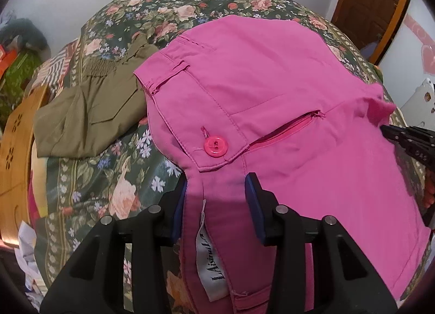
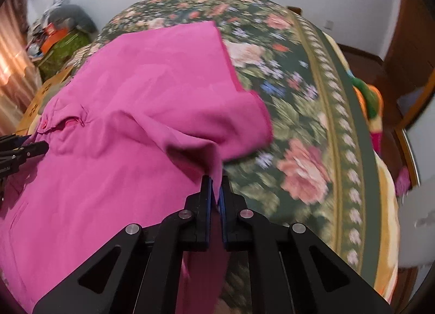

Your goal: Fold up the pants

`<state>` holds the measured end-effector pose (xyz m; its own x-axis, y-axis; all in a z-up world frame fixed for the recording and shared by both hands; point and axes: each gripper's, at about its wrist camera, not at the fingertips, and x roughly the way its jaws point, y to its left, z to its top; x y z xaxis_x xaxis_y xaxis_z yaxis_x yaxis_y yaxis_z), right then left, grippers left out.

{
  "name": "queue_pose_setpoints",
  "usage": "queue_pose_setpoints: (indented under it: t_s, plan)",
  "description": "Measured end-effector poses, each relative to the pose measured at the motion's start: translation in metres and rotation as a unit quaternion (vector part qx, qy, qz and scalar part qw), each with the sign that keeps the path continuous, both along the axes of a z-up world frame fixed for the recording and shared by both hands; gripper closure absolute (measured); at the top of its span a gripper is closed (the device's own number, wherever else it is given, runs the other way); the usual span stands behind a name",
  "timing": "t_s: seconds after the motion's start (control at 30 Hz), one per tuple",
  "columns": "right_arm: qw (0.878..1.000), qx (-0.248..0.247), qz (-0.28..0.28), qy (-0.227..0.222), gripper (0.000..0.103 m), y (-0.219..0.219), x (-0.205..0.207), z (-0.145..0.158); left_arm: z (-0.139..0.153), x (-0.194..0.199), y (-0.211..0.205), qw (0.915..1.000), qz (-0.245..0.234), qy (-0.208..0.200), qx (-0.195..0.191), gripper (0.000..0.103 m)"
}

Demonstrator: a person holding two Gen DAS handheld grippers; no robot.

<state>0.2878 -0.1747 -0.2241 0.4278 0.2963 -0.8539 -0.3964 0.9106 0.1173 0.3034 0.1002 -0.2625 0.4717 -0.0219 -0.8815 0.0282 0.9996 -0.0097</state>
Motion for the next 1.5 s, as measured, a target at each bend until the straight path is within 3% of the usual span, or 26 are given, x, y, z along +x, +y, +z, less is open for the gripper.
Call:
queue_pose_setpoints:
  t_s: [0.17,0.23,0.3,0.33,0.43,0.5,0.53,0.6,0.67,0.73,0.8,0.9,0.97,1.17,1.27,1.43,1.5]
  plan:
    - [1.000,0.002,-0.003,0.017,0.096,-0.009,-0.004,0.015,0.012,-0.003,0.015,1.0000,0.006,0.001,-0.008,0.060]
    - [1.000,0.013,-0.005,0.007,0.085,-0.015,-0.004,0.029,0.022,-0.005,0.025,0.9997,0.015,-0.010,-0.013,0.060]
    - [0.999,0.033,-0.013,-0.004,0.048,-0.021,0.000,0.042,0.030,-0.002,0.037,0.9993,0.030,-0.019,-0.013,0.059]
    - [0.999,0.041,-0.014,-0.009,0.046,-0.021,0.003,0.046,0.032,0.001,0.042,0.9990,0.035,-0.018,-0.018,0.059]
    - [0.999,0.045,-0.016,-0.026,0.046,-0.016,0.019,0.055,0.032,0.015,0.054,0.9981,0.049,-0.011,-0.037,0.058]
    - [0.998,0.045,-0.018,-0.025,0.046,-0.010,0.033,0.052,0.025,0.027,0.057,0.9971,0.052,-0.001,-0.055,0.052]
    - [0.998,0.047,-0.023,-0.020,0.046,-0.006,0.042,0.047,0.020,0.032,0.058,0.9965,0.053,0.005,-0.066,0.048]
    - [0.998,0.051,-0.029,-0.005,0.046,0.000,0.059,0.034,0.004,0.046,0.059,0.9922,0.048,0.036,-0.109,0.048]
    - [0.998,0.048,-0.030,0.013,0.048,0.006,0.069,0.021,-0.003,0.056,0.058,0.9895,0.052,0.045,-0.127,0.048]
    - [0.999,0.027,-0.025,0.032,0.061,0.012,0.076,0.002,-0.002,0.063,0.056,0.9892,0.043,0.037,-0.135,0.050]
    - [0.999,0.019,-0.012,0.030,0.071,0.015,0.074,-0.006,-0.001,0.067,0.051,0.9903,0.034,0.030,-0.131,0.058]
    - [1.000,0.008,-0.006,0.015,0.090,0.013,0.068,-0.006,0.002,0.075,0.036,0.9959,0.019,0.013,-0.087,0.060]
    - [1.000,0.000,-0.006,0.013,0.091,0.009,0.064,-0.007,0.002,0.079,0.030,0.9980,0.014,0.005,-0.061,0.060]
    - [1.000,-0.021,0.012,0.016,0.090,-0.007,0.052,0.008,0.015,0.072,0.026,0.9998,0.016,-0.006,0.011,0.060]
    - [0.999,-0.036,0.014,-0.004,0.085,-0.014,0.035,0.030,0.035,0.054,0.031,0.9993,0.017,-0.028,0.016,0.060]
    - [0.999,0.009,0.029,-0.025,0.056,-0.018,0.010,0.060,0.044,0.030,0.032,0.9991,0.025,-0.034,0.001,0.060]
    - [0.998,0.016,0.043,-0.038,0.052,-0.010,0.003,0.066,0.040,0.023,0.027,0.9992,0.024,-0.032,0.001,0.060]
